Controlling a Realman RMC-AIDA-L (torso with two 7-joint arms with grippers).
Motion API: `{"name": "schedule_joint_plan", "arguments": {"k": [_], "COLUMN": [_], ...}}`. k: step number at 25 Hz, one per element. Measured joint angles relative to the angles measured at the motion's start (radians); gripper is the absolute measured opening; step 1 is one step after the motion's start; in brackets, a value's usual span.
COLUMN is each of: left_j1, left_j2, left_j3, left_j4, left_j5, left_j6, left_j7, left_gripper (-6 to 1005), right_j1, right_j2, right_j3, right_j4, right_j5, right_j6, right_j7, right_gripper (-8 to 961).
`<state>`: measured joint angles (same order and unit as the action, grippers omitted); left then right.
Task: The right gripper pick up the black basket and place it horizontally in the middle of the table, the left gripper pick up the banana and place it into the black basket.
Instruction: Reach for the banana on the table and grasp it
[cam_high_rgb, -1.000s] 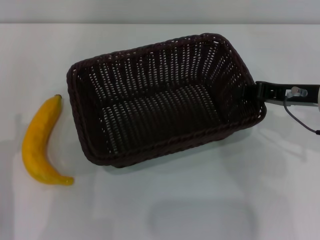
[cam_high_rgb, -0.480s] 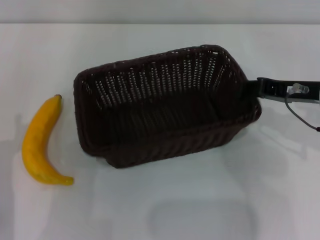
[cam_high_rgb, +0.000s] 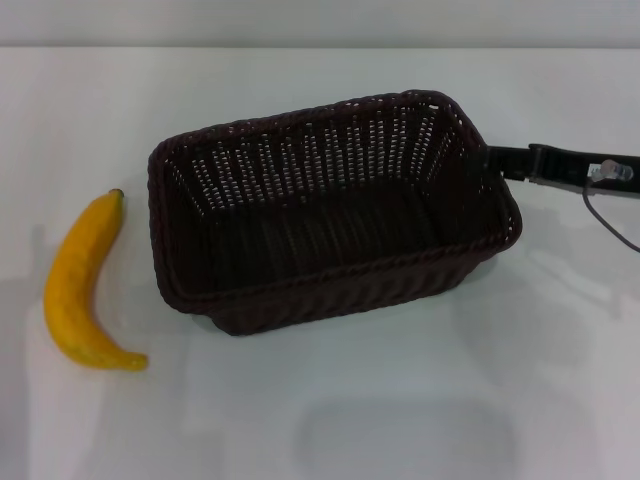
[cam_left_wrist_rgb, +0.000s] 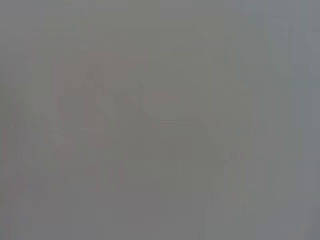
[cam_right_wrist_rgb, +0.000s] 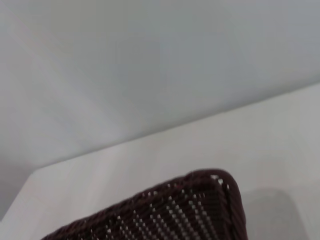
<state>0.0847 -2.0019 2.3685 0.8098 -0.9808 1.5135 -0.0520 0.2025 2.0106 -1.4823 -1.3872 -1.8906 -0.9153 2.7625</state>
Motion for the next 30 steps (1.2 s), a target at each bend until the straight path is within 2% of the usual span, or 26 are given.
{"name": "schedule_joint_plan", "arguments": {"k": [5,6,10,13,17,22,29,30], "left_j1": [-0.011,-0.014,-0.028,-0.033,-0.034,-0.029,-0.027,-0.027], "left_j2": [0.0,0.0,0.001,0.004,0.005,0.004,-0.003,-0.003], "left_j3": [-0.001,-0.001,-0.001,-0.004,-0.012,-0.011,-0.012,-0.013], "left_j4": [-0.012,-0.015,-0.025,-0.027,-0.027,-0.028,-0.022,-0.021], "left_j5": [-0.001,0.0,0.0,0.0,0.0,0.001,0.001,0.001], "left_j6": [-0.003,-0.003,-0.003,-0.003,-0.003,0.005,0.007,0.007], "left_j7": [0.0,0.0,-0.014,-0.028,-0.035,-0.044,-0.051,-0.051], "left_gripper": [885,885,885,885,885,885,885,885], "right_j1": [0.002,0.004,0.004,0.003,0.007,0.036,0.118,0.118], "right_j2": [-0.001,-0.001,-0.001,-0.001,-0.001,-0.001,-0.003,-0.003], "right_j3": [0.008,0.02,0.034,0.038,0.039,0.041,0.017,0.017], "right_j4": [0.007,0.008,0.008,0.01,0.044,0.15,0.326,0.326], "right_j5": [0.032,0.053,0.083,0.12,0.139,0.138,0.108,0.108], "right_j6": [0.031,0.076,0.149,0.251,0.394,0.628,0.99,0.99], "right_j7": [-0.09,-0.196,-0.338,-0.48,-0.618,-0.741,-0.825,-0.825], "right_gripper": [673,687,781,861,858,856,857,856]}}
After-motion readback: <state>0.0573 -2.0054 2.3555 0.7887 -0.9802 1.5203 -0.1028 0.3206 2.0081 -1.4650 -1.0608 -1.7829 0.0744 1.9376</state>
